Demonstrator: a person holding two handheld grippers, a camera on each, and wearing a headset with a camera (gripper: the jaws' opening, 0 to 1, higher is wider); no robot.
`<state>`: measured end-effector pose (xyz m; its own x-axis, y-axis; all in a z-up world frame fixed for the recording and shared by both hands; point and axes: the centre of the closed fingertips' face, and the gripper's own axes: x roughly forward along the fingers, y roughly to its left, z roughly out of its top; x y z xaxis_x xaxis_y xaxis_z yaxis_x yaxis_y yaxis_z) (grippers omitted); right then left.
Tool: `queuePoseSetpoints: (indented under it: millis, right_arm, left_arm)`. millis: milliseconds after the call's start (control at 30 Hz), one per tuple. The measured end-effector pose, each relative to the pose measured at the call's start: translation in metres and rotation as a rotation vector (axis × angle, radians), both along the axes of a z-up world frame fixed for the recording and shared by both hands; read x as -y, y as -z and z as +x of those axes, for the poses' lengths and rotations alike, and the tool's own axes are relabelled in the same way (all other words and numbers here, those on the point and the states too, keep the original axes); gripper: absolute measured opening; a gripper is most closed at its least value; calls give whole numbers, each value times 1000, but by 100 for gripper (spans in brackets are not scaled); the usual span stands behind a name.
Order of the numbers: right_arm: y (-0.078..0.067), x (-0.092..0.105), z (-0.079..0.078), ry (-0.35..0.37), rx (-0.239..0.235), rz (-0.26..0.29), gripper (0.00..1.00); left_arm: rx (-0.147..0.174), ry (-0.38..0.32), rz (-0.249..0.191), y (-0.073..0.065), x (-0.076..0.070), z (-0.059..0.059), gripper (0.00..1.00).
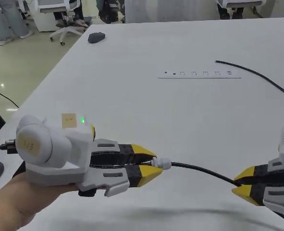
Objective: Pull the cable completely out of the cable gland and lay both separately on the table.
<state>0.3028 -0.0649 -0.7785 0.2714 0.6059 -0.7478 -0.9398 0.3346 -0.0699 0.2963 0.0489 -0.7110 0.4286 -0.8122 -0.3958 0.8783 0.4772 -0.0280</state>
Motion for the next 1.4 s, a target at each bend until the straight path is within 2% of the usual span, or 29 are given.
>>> queuePoseSetpoints:
  millis: [33,67,100,133,167,267,367,433,467,533,600,633,700,767,900,933,1000,1100,1233,1300,1400]
  right_arm:
    - [-2,-5,-2,-3,-14,11,32]
    - [-7,-15,-7,-18,-42,40,36]
    - [-19,-31,-8,-63,-16,87,35]
    - [-27,-40,-7,-90,22,103,31]
    - [-35,-51,-6,-130,64,102,28]
    - [-46,-73,-3,-181,119,92,22]
    - [-49,-89,-5,-224,114,99,14]
    - [-50,-97,-6,-248,107,105,12]
    - [-49,-100,-9,-263,91,109,12]
    - [-45,-102,-11,-277,84,96,7]
    - [-43,-104,-15,-295,72,100,4]
    - [-43,-104,-15,-291,76,97,3]
    - [-40,-103,-13,-316,108,69,0]
    - [-38,-106,-14,-320,98,66,0]
    - [-35,-109,-15,-351,117,40,0]
    - [-36,-110,-14,-350,120,44,0]
    - [-38,-111,-13,-346,123,46,0]
    - [-39,-108,-7,-342,133,35,0]
    - [-40,-103,6,-331,145,33,0]
    - [-43,-107,11,-333,152,43,0]
    - [-52,-119,23,-321,162,89,0]
  left_arm:
    - [-2,-3,-3,0,1,1,14]
    - [1,-4,-3,-1,1,1,14]
    - [4,-3,-2,-1,3,1,14]
    - [2,1,-4,-1,5,2,14]
    - [2,3,-3,-1,6,2,14]
    - [1,16,18,2,5,0,14]
    - [-4,24,27,4,5,-2,14]
    - [-21,27,23,5,5,-4,14]
    - [-4,23,30,5,4,-3,14]
    - [-15,26,26,6,4,-4,14]
    - [-12,31,29,7,4,-4,14]
    - [-20,35,34,8,4,-5,14]
    - [-9,39,45,10,4,-5,14]
    - [-11,37,48,11,3,-6,14]
    - [-13,34,57,13,-1,-6,14]
    - [0,33,60,13,-3,-6,14]
    - [1,23,57,10,-8,-5,14]
    - [13,-13,52,6,-23,-3,14]
    - [25,-102,35,-2,-53,-1,14]
    - [43,-152,35,-5,-70,0,14]
    - [54,-229,15,-7,-95,1,14]
